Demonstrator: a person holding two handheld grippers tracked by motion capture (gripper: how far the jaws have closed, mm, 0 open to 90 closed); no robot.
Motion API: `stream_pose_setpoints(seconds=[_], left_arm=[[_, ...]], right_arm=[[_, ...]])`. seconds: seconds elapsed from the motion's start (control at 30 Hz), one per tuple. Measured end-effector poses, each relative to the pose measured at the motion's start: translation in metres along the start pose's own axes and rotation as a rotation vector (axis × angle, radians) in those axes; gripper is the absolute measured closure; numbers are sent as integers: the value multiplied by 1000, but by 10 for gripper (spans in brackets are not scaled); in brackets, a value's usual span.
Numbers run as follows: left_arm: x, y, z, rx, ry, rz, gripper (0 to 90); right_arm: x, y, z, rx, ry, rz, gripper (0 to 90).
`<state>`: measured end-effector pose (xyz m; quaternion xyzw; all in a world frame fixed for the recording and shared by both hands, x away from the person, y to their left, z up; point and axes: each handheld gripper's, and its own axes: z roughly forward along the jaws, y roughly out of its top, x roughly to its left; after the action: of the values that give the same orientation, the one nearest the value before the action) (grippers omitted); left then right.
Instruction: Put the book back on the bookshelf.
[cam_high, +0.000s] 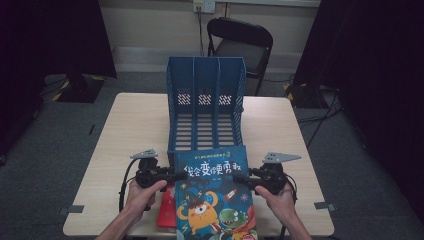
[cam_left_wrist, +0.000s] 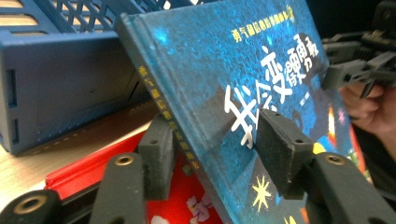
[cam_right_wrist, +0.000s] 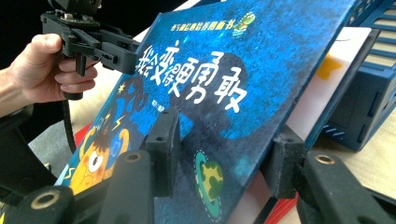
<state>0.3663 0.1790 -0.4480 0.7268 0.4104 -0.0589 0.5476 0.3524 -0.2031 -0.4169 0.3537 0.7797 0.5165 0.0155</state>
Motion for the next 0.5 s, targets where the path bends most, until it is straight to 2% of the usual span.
stream_pose_setpoints(seconds=[0.07, 0.2, 0.37, 0.5], left_arm=[[-4, 3, -2, -5, 13, 2, 511], [-3, 6, -4, -32, -8, -9, 535], [2, 6, -1, -17, -16, 2, 527], [5, 4, 4, -8, -20, -17, 503]], right_arm=[[0, 1, -1, -15, 3, 10, 559], [1, 5, -5, -40, 6, 10, 577], [-1, 6, -4, -39, 8, 12, 586], [-1, 7, -4, -48, 10, -4, 589]])
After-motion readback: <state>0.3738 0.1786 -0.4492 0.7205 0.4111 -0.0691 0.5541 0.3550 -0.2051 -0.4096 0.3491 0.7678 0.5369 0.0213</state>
